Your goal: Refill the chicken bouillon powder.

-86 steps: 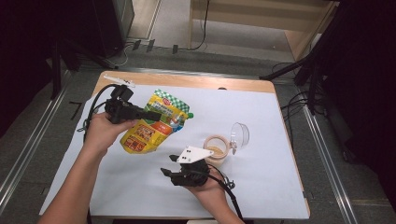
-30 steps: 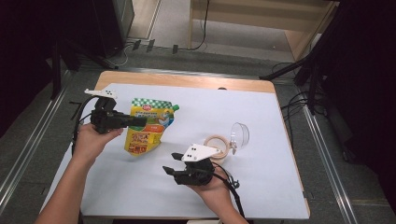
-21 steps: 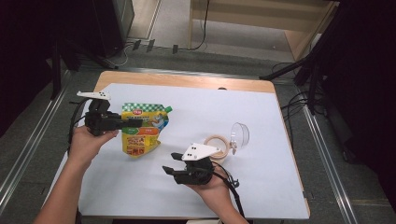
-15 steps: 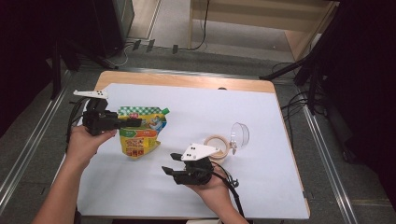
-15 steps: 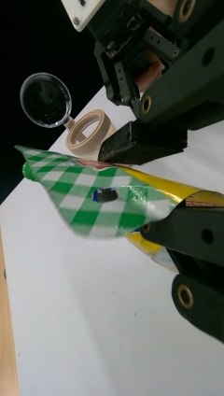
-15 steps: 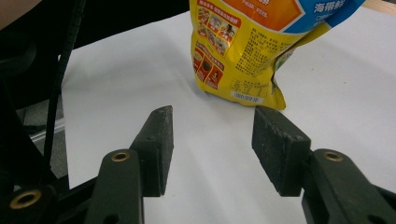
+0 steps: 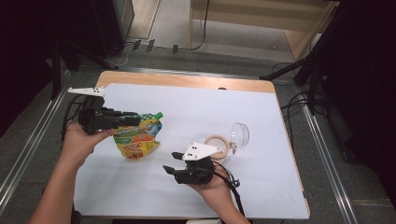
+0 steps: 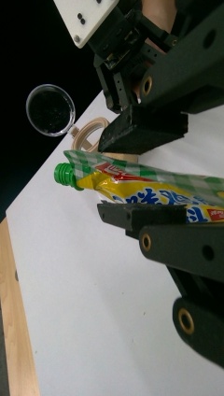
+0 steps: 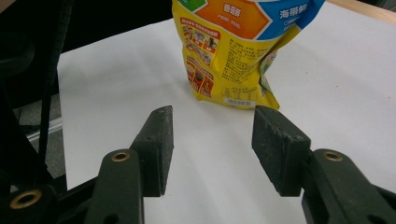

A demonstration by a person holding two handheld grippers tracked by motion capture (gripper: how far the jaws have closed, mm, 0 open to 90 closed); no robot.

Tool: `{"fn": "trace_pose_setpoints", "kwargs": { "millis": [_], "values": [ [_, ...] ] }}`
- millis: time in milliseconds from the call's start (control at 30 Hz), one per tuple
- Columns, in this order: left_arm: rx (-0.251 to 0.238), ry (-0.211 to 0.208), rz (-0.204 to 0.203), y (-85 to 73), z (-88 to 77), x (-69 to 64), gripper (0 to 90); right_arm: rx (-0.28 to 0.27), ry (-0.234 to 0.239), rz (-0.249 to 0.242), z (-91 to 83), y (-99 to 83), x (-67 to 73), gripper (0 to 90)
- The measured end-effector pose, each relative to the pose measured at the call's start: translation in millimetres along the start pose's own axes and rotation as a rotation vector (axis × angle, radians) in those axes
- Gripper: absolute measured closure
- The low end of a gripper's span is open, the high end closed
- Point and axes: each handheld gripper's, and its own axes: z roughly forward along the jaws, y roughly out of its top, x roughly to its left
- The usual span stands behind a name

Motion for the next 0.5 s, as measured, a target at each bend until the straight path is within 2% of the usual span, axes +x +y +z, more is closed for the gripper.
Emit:
{"fn": "trace_pose_setpoints", "kwargs": {
  "millis": [200, 233, 333, 500],
  "values": [
    [-0.01, 0.026, -0.01, 4.7, -9.8, -3.5, 58.8, 0.011, 0.008, 0.007, -0.6, 0.9, 0.3, 50.1],
    [-0.011, 0.042, -0.011, 5.4, -11.5, -4.0, 58.8, 0.014, 0.012, 0.01, -0.6, 1.1, 0.6, 50.1],
    [-0.019, 0.045, -0.039, 8.1, -16.1, -4.8, 58.7, 0.014, 0.024, 0.005, -0.5, 1.6, 1.2, 50.1],
    [-0.033, 0.069, -0.033, 14.4, -24.3, -8.1, 58.8, 0.021, 0.03, -0.002, -0.4, 1.9, 2.1, 50.1]
  ]
}}
